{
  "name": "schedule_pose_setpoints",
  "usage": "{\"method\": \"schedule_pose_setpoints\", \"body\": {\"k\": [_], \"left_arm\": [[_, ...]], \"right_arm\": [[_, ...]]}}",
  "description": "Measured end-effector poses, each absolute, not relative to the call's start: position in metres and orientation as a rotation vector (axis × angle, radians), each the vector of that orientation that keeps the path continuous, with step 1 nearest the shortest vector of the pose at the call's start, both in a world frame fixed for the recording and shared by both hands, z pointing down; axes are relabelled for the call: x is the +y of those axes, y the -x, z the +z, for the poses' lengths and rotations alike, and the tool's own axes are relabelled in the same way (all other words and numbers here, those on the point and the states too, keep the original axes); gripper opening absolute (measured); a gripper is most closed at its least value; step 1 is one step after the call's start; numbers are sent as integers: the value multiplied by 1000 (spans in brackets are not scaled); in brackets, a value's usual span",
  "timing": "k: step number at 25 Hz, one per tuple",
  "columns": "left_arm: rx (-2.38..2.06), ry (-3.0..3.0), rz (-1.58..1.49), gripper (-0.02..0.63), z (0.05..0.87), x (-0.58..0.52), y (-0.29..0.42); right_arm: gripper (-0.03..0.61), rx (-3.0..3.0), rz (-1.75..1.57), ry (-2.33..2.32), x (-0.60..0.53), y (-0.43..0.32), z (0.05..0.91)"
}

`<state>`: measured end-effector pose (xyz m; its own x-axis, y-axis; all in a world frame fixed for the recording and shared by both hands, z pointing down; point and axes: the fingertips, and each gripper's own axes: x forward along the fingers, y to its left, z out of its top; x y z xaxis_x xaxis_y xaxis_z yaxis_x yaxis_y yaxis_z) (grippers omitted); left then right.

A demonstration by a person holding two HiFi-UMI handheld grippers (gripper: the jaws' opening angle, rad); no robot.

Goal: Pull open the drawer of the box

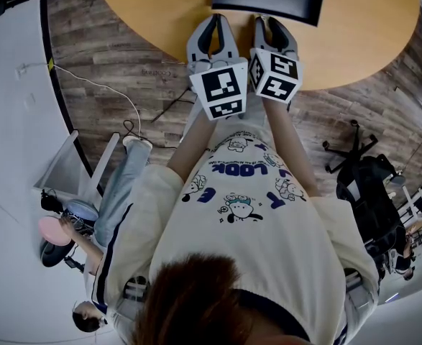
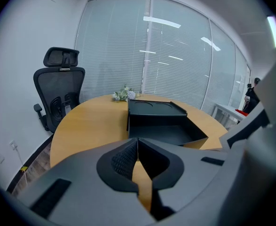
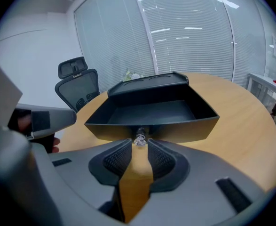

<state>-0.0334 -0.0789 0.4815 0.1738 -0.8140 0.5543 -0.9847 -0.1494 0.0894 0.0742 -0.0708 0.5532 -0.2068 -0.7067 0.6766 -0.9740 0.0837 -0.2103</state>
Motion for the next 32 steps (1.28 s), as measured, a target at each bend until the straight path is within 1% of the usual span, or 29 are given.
{"method": "schedule_pose_setpoints", "body": {"k": [1,7,13,16,25,32], "left_arm": [[-1695,-2032,530,18,479,-79,34],[-1707,-2071,493,18,458,-88,31],[-1725,-2140,426,18,422,-100,32],[-1732,-2170,377,18,397,-106,33],[-1792,-2317,204,18,314,-116,22],[-1835,-2374,173,18,288,-112,20]], "right_arm": [[124,-1968,893,-1661,-70,-74,549],[122,-2006,864,-1669,-68,-71,521],[86,-2093,777,-1777,-81,-75,466],[68,-2147,683,-1839,-92,-80,429],[58,-2279,441,-1958,-111,-95,343],[49,-2344,291,-1978,-110,-92,306]]}}
